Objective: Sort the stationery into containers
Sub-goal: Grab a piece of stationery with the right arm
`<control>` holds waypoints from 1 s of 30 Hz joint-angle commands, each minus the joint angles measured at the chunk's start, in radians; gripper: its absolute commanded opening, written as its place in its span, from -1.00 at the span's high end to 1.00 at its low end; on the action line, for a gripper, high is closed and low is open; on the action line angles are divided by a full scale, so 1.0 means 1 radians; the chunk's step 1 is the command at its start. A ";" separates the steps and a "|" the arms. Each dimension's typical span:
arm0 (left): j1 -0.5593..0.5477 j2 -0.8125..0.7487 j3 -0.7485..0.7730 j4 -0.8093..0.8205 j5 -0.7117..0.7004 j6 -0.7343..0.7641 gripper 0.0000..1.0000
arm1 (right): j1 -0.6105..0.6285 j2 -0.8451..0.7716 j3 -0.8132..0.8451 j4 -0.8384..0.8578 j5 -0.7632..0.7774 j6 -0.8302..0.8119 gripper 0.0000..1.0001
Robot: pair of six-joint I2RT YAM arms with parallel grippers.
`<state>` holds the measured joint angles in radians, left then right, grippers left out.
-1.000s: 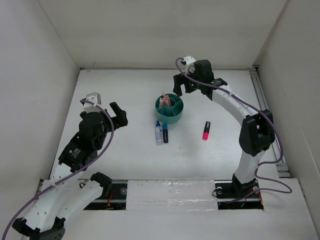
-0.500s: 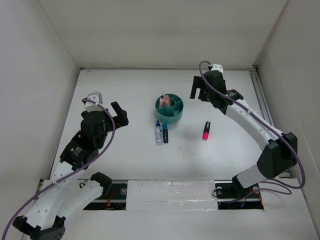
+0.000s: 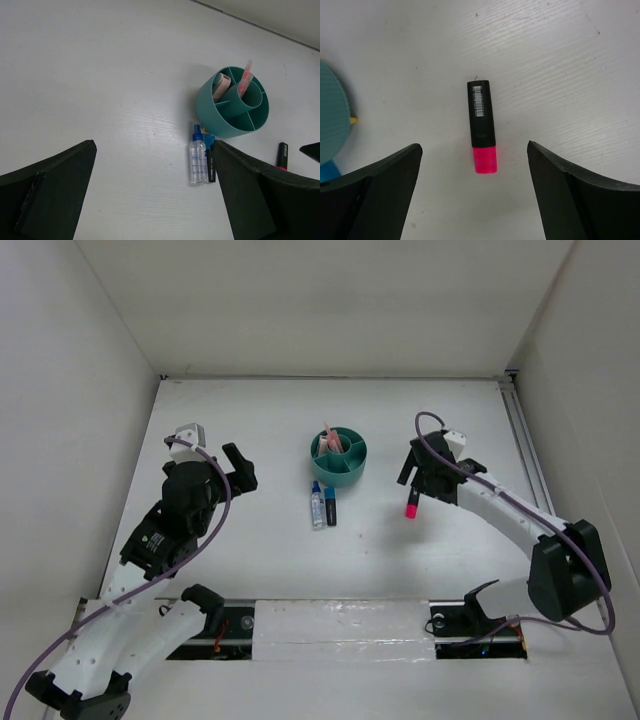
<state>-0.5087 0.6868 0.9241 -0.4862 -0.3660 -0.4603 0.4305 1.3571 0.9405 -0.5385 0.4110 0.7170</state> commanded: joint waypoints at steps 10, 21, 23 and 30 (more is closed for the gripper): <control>-0.001 -0.013 -0.005 0.029 0.016 0.003 -1.00 | 0.005 0.201 0.003 0.060 0.031 0.036 -0.66; -0.001 -0.013 -0.005 0.029 0.016 0.003 -1.00 | -0.081 0.297 0.067 0.091 -0.150 -0.152 -0.35; -0.001 -0.013 -0.005 0.029 0.016 0.003 -1.00 | -0.090 0.297 0.058 0.104 -0.199 -0.188 -0.38; -0.001 -0.013 -0.005 0.029 0.016 0.003 -1.00 | -0.108 0.342 0.090 0.083 -0.231 -0.232 -0.23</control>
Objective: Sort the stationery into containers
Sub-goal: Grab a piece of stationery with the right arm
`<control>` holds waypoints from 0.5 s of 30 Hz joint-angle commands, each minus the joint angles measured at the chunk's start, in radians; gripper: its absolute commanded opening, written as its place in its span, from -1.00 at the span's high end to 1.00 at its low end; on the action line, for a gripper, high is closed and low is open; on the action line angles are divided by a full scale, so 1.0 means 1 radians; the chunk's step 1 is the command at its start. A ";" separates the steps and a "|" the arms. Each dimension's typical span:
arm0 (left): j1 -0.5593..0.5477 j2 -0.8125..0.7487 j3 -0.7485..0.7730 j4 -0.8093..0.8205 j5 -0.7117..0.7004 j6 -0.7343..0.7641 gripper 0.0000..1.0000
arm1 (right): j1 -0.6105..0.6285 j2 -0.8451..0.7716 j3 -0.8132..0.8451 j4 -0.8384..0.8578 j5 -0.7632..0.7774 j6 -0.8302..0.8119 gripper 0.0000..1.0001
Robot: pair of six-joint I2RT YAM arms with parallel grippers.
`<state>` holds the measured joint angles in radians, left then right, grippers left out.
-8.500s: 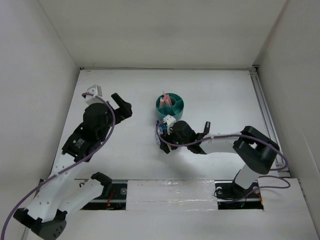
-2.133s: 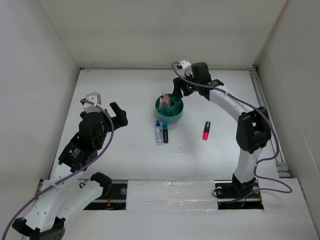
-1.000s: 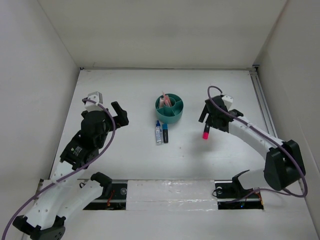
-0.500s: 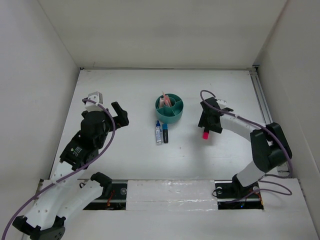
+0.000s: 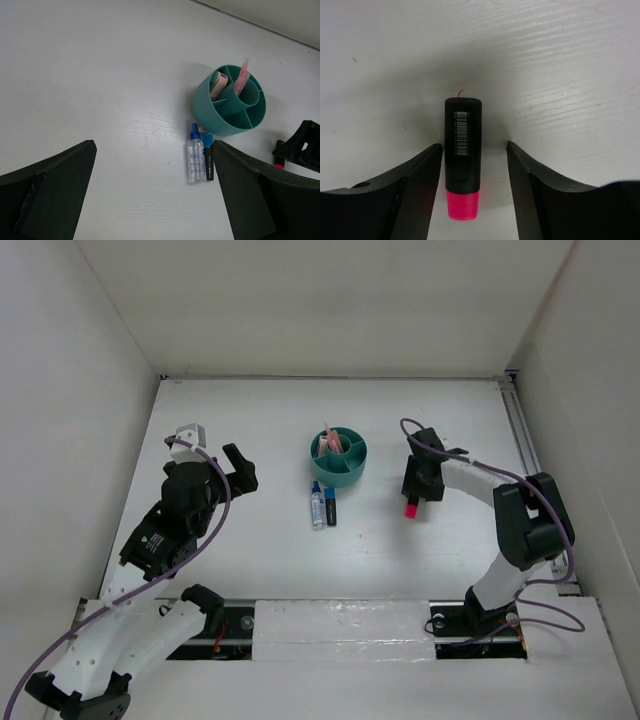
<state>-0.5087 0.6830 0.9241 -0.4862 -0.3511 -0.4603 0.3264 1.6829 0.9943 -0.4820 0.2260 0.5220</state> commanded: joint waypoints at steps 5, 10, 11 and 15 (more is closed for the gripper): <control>-0.001 -0.010 -0.005 0.029 -0.011 0.003 -1.00 | -0.004 0.017 0.046 0.026 -0.047 -0.048 0.05; -0.001 -0.010 -0.005 0.029 -0.011 0.003 -1.00 | -0.013 0.028 0.055 0.016 -0.056 -0.076 0.13; -0.001 -0.010 -0.005 0.029 -0.011 0.003 -1.00 | -0.013 0.038 0.066 0.016 -0.066 -0.076 0.13; -0.001 -0.010 -0.005 0.029 -0.011 0.003 -1.00 | -0.024 0.047 0.076 0.006 -0.089 -0.108 0.49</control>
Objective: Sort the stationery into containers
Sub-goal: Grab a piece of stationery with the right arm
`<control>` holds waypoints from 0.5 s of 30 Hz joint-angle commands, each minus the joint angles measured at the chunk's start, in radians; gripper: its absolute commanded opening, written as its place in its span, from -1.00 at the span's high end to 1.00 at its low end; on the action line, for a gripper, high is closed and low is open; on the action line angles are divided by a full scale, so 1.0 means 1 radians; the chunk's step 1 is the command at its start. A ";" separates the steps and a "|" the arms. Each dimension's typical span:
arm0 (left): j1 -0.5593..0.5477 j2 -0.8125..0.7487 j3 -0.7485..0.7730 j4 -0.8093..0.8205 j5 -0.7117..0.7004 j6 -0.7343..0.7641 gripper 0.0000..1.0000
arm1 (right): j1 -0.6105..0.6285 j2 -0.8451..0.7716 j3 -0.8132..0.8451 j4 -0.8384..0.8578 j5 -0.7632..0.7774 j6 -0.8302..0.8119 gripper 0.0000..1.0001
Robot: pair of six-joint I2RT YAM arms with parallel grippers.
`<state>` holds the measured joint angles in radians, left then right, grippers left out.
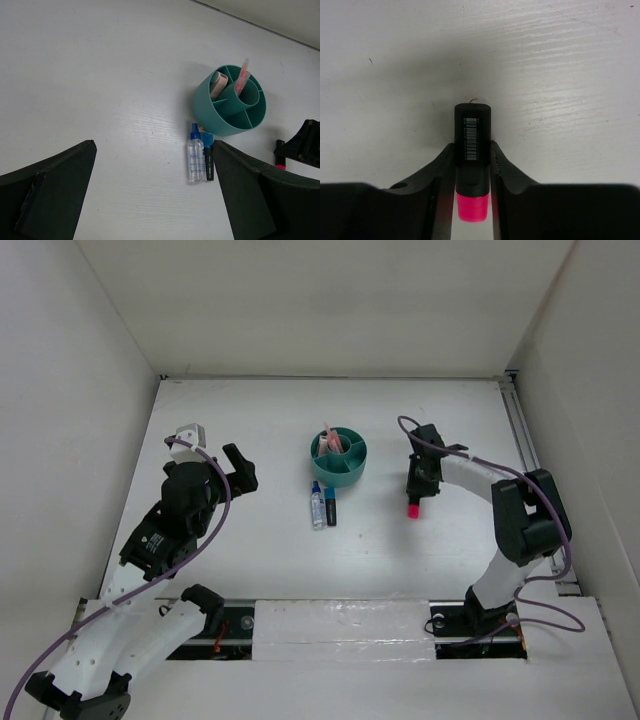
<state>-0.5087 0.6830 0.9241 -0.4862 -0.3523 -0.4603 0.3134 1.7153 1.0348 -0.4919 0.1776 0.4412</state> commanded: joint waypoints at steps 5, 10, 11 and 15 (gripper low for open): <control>-0.001 -0.010 -0.005 0.029 -0.010 0.003 -1.00 | -0.022 0.015 0.036 0.016 -0.053 -0.027 1.00; -0.001 -0.010 -0.005 0.029 -0.010 0.003 -1.00 | 0.012 -0.060 0.057 0.058 -0.053 -0.038 1.00; -0.001 -0.010 -0.005 0.029 -0.010 0.003 -1.00 | 0.012 -0.081 0.074 0.067 -0.053 -0.038 1.00; -0.001 0.000 -0.005 0.029 -0.010 0.003 -1.00 | 0.049 -0.199 0.125 0.160 -0.084 -0.047 1.00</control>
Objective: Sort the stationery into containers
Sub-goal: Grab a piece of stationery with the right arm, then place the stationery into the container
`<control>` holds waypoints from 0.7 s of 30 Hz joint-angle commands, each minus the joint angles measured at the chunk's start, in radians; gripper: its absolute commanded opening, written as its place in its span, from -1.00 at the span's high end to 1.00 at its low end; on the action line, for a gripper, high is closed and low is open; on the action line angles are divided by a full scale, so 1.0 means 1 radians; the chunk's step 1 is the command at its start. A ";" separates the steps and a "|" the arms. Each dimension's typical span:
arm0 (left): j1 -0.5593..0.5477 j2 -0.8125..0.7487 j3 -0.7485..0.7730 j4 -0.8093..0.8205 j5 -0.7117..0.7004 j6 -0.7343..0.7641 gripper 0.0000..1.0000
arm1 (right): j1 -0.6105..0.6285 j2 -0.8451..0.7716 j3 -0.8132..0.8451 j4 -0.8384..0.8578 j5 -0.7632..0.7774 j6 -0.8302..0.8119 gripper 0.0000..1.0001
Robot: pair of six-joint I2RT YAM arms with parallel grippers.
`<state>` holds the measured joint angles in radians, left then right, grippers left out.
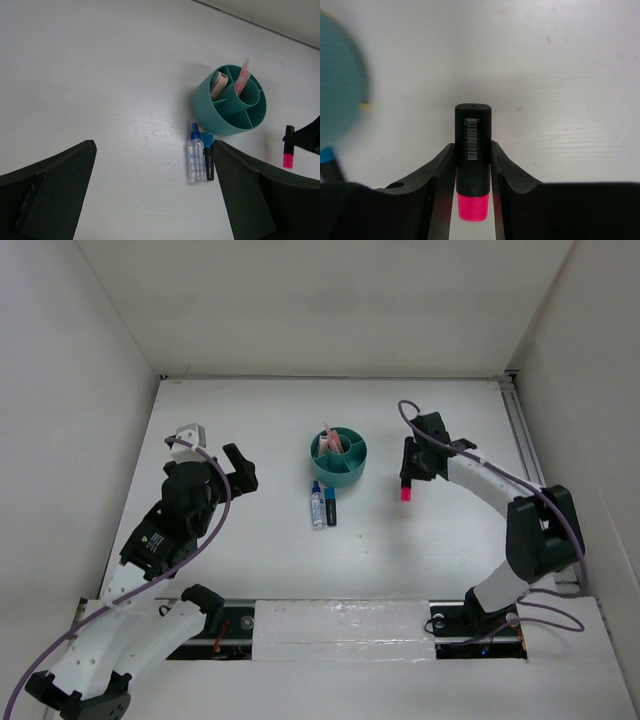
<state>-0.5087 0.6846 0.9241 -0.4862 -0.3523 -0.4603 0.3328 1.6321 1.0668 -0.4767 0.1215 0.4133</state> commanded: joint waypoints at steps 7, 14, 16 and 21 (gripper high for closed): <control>-0.001 -0.011 -0.005 0.029 -0.019 0.003 -1.00 | 0.029 -0.175 0.127 0.444 -0.183 -0.045 1.00; -0.001 -0.002 -0.005 0.029 -0.019 0.003 -1.00 | 0.071 -0.175 0.030 0.862 -0.290 -0.022 1.00; -0.001 -0.002 -0.005 0.029 -0.019 0.003 -1.00 | 0.071 -0.155 0.016 0.946 -0.365 -0.011 1.00; -0.001 0.007 -0.005 0.038 -0.010 0.003 -1.00 | 0.071 -0.074 0.001 1.077 -0.450 -0.002 1.00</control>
<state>-0.5087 0.6903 0.9241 -0.4858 -0.3557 -0.4603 0.4007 1.5314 1.0889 0.3836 -0.2394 0.3985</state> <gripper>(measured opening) 0.997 0.355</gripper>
